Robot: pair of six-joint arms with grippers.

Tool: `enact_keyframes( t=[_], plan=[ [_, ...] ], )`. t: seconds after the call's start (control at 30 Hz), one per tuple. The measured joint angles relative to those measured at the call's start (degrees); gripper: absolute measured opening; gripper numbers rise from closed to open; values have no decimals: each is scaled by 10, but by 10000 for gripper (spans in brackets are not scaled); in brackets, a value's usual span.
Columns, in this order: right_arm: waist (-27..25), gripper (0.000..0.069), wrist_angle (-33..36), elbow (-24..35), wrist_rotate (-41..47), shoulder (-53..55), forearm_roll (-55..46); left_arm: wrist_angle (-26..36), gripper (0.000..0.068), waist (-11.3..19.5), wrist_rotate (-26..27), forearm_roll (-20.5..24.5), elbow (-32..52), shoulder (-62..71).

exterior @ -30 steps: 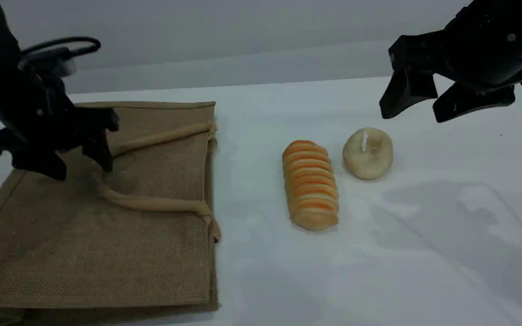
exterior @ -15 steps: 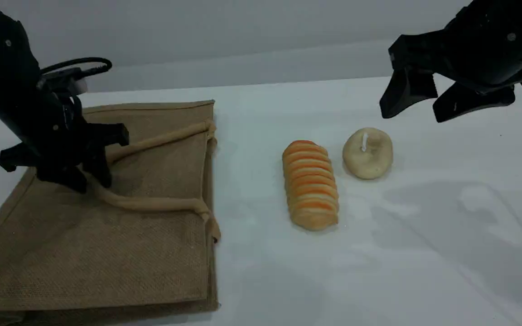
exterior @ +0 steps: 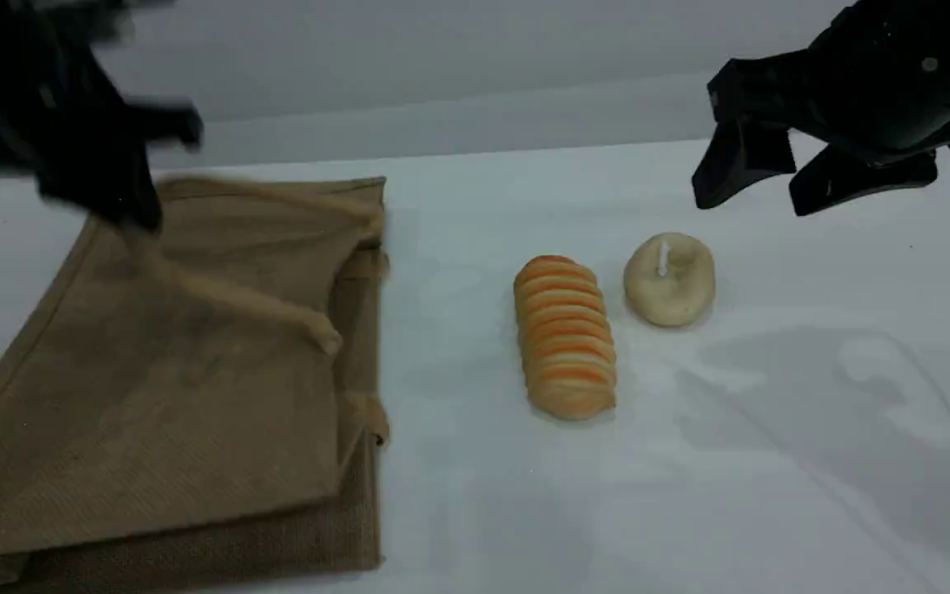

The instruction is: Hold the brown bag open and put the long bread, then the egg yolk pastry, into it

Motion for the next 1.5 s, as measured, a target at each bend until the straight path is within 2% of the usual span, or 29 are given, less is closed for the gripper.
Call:
enact_keyframes(
  t=[0.07, 0.2, 0.33, 0.53, 0.63, 0.7, 1.03, 1.33, 1.5],
  plan=[
    [0, 500, 0, 0, 0, 0, 0, 51, 92, 0, 47, -6, -34, -37],
    [1, 500, 1, 0, -2, 5, 0, 151, 92, 0, 140, -45, -109, -104],
    [20, 500, 1, 0, -35, 8, 3, 233, 92, 0, 235, -107, -182, -148],
    [49, 500, -54, 0, -48, 26, 46, 347, 92, 0, 386, -214, -266, -153],
    [56, 500, -72, 0, -48, 47, 50, 363, 92, 0, 438, -254, -286, -153],
    [58, 500, -76, 0, -48, 65, 50, 364, 92, 0, 452, -258, -288, -153],
    [59, 500, -79, 0, -48, 125, 47, 364, 92, 0, 456, -253, -288, -153],
    [114, 500, -121, -2, -47, 130, 47, 363, 92, 0, 454, -258, -288, -153],
    [136, 500, -129, -37, -47, 164, 47, 363, 92, 0, 449, -263, -288, -153]
  ],
)
